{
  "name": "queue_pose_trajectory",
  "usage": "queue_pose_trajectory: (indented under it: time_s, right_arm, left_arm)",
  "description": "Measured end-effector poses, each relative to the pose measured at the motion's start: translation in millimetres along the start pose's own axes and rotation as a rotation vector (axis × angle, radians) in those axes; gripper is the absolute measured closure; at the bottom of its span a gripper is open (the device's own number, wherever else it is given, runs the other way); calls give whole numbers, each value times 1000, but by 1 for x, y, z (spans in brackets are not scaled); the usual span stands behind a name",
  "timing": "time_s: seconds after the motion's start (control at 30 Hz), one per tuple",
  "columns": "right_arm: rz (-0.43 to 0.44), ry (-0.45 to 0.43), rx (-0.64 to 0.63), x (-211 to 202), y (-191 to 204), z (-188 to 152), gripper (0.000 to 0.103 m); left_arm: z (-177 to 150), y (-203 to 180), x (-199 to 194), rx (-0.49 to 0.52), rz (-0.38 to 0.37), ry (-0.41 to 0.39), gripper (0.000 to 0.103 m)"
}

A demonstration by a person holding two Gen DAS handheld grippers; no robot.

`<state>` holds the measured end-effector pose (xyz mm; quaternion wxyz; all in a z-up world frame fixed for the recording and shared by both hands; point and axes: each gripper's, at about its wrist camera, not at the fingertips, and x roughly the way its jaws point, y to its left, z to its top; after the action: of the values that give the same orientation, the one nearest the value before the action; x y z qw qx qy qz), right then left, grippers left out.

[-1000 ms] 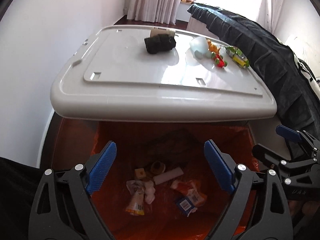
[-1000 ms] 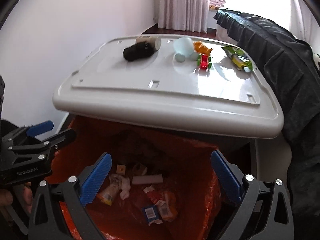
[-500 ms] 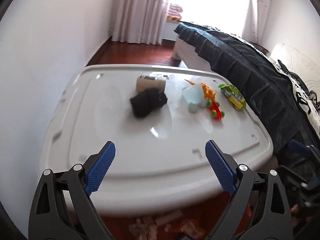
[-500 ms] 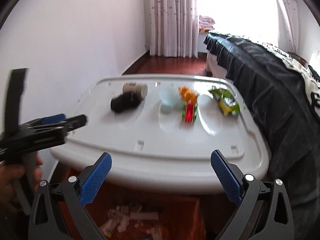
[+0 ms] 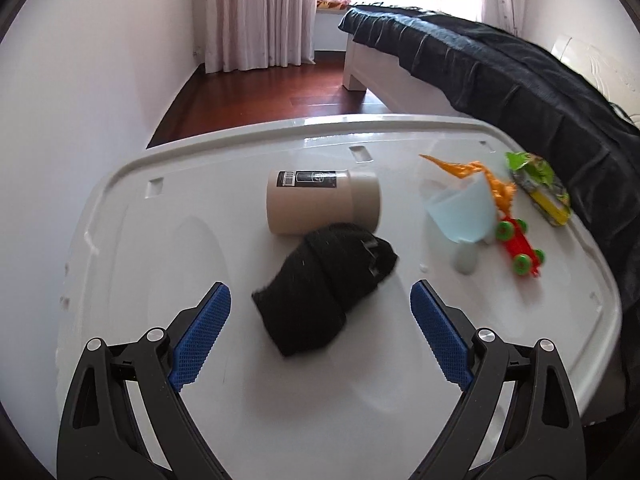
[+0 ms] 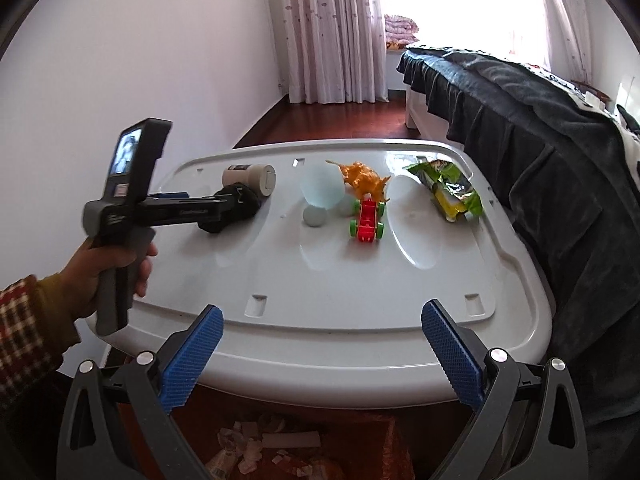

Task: Collect trash
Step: 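Move left tool to the black cloth and close on it, then lift the black cloth with left tool while right tool grasps the red toy car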

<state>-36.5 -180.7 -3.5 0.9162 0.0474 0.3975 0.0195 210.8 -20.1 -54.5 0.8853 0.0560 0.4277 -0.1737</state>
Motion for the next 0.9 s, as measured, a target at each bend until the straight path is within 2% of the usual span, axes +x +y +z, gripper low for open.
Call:
queue_pose_trajectory:
  time_s: [0.1,0.17,0.2,0.23,0.33,0.5,0.63,0.77,0.9]
  right_arm:
    - [4,2,13,2,-3,0,5]
    - [8,3,17,4,-5,0,5]
    - [7,4,17,5,-5,0,5]
    - [5,10,16,8,-6,0,5]
    - [3,20,21,11,-7,-1,5]
    - [-16,12,31,16,-13,2,5]
    - [-62,28,43,35,-20,11,5]
    - [-118,30,35,64,-25,35,5]
    - [-182,24,-34,100,-22,54,5]
  left_arm:
    - [2,-2,13,27,4,-2,15]
    - [2,-4,19,41,7,3,22]
    - [1,-4,23,40,3,16,30]
    - [0,-3,26,35,-3,29,43]
    - [-3,-1,25,-2,-17,42,54]
    - [-15,5,1,-106,-11,47,57]
    - [-30,1,-37,-130,26,11,57]
    - [-52,-11,-80,-159,14,-31,56]
    - [-68,-28,-106,-146,-28,-70,56]
